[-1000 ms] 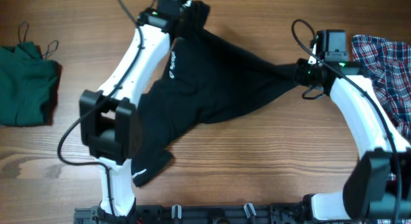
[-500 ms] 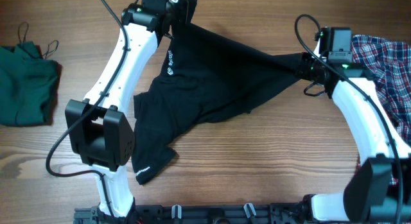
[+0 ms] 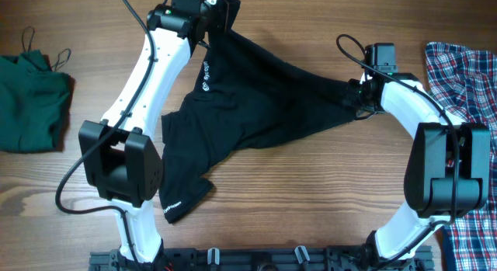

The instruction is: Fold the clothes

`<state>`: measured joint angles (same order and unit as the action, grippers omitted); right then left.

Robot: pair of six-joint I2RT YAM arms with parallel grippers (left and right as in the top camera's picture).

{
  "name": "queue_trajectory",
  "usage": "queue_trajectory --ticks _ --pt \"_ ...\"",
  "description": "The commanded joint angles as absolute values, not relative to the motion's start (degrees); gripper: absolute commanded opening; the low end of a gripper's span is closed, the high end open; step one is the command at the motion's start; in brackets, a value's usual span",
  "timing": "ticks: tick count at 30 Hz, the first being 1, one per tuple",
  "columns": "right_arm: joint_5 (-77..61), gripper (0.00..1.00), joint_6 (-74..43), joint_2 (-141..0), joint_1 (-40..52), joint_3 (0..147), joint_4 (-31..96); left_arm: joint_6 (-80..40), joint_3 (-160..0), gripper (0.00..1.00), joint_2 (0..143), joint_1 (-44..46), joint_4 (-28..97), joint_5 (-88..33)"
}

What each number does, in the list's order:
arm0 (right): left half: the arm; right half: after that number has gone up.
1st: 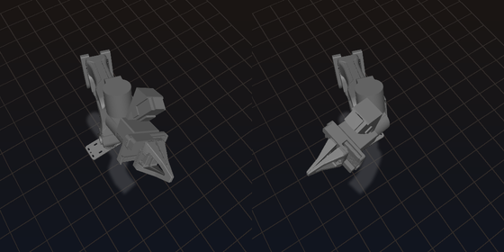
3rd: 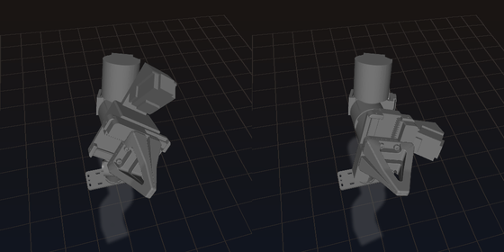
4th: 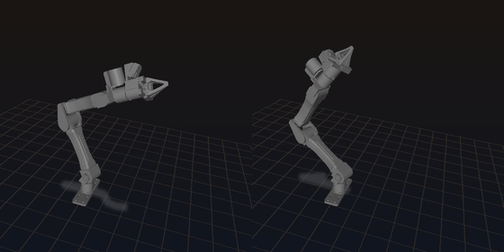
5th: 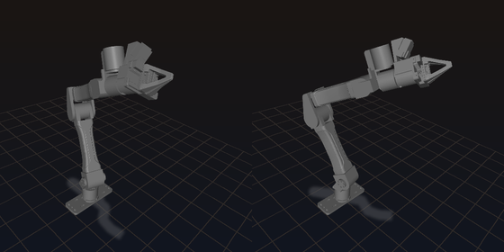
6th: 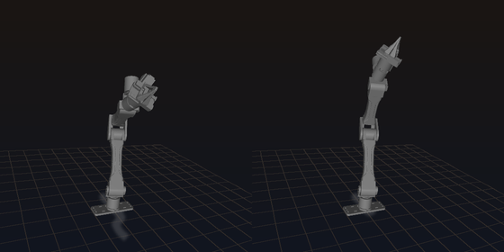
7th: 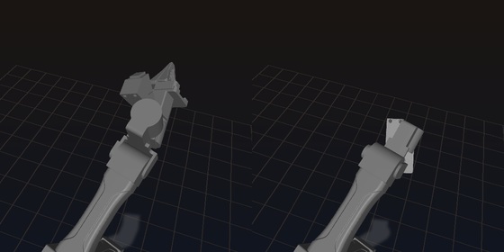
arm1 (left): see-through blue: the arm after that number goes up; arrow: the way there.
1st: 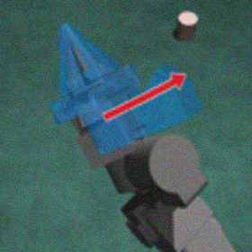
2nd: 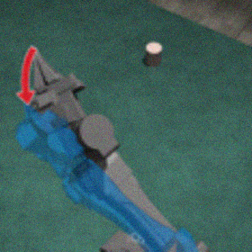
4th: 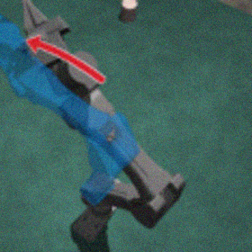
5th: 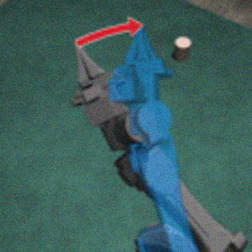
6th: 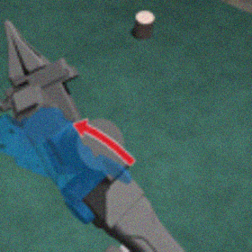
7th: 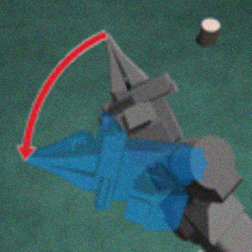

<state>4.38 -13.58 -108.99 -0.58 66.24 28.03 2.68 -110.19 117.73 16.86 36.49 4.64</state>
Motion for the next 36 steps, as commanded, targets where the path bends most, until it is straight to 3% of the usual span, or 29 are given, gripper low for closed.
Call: queue_trajectory --ticks 1,4,9,16,21,25,34,36 --pt "5.63 0.73 -13.8 -108.53 -0.82 65.98 27.86 2.52 -110.69 0.04 116.03 16.38 36.8 4.97" --pt "5.37 0.76 -16.64 -108.53 -0.82 65.98 27.86 2.52 -110.69 0.04 116.03 16.38 36.93 4.99" --pt "-0.51 0.51 -21.74 -108.53 -0.82 65.98 28.1 2.52 -110.69 0.04 116.03 16.38 36.93 4.97" --pt "-2.92 0.44 -26.15 -108.53 -0.82 65.98 28.45 2.52 -110.69 0.04 116.03 16.38 36.93 4.97" --pt "-3.66 0.06 -26.92 -108.53 -0.82 66.0 27.27 2.52 -110.69 0.04 116.03 16.38 36.93 4.97" --pt "-2.83 0.05 -20.82 -107.15 -0.82 68.1 27.03 2.52 -110.69 0.04 116.03 16.38 36.95 4.97" --pt "-3.05 0.04 -22.72 -103.83 -0.82 68.79 23.4 2.52 -110.69 0.04 116.03 16.38 37.15 4.97" --pt "-2.76 0.09 -22.68 -103.81 -0.82 68.79 23.29 2.52 -110.69 0.04 116.03 16.38 37.15 4.97"
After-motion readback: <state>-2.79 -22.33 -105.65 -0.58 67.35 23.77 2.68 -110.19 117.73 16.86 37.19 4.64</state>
